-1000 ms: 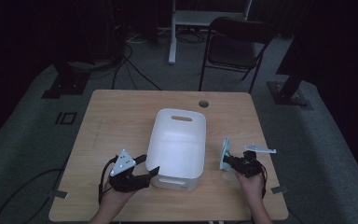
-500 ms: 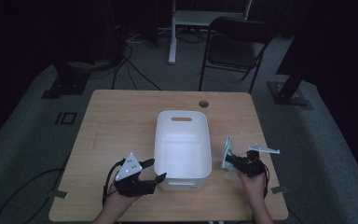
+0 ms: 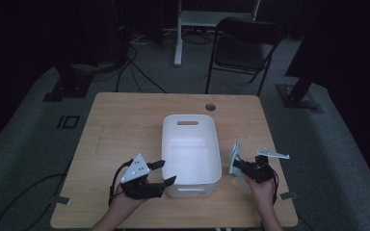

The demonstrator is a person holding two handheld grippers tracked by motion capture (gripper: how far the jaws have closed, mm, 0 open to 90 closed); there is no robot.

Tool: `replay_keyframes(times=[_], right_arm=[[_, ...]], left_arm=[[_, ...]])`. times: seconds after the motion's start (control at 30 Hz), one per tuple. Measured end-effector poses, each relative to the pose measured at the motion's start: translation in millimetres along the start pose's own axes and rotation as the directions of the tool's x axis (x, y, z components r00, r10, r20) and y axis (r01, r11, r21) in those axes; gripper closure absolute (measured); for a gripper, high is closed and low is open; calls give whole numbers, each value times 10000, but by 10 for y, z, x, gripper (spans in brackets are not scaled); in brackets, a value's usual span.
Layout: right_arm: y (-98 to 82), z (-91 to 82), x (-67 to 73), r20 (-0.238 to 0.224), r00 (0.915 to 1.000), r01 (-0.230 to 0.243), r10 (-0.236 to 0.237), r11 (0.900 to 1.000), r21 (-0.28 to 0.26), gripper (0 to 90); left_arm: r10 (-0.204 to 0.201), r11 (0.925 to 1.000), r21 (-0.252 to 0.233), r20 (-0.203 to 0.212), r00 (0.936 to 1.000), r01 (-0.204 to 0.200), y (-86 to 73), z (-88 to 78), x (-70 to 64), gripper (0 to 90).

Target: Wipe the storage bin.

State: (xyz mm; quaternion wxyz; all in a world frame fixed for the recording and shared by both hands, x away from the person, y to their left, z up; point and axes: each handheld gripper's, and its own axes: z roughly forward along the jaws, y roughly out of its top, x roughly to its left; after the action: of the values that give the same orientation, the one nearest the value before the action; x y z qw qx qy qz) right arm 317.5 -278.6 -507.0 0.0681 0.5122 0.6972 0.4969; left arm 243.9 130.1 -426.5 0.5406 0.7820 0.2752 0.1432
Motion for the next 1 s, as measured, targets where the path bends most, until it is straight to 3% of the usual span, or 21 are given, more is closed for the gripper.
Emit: replay_keyframes(times=[0.2,0.23,0.27,0.37,0.63,0.8,1.0], right_arm=[[0,0,8,-44,10000,24,-24,10000,-28,814],[0,-1,8,-34,10000,14,-14,10000,-33,813],[-1,-4,4,-29,10000,15,-15,10000,-55,813],[-3,-13,-6,-8,10000,0,0,10000,-73,813],[-22,-10,-28,-39,10000,-52,51,10000,-43,811],[-28,-3,-21,-86,10000,-26,26,10000,-2,809],[-37,14,-17,-129,9999,-9,10,10000,66,808]], left_arm=[[-158,9993,-347,-250,9996,150,138,34,287,348],[-158,9993,-347,-250,9996,150,138,34,287,348],[-210,9987,-475,-361,9991,193,181,74,390,348],[-309,9978,-593,-456,9985,282,234,150,534,348],[92,9989,-453,-784,9969,-127,334,379,878,349],[39,9986,-518,-845,9964,-83,410,473,1081,349],[-314,9983,-502,-712,9970,279,474,593,1338,349]])
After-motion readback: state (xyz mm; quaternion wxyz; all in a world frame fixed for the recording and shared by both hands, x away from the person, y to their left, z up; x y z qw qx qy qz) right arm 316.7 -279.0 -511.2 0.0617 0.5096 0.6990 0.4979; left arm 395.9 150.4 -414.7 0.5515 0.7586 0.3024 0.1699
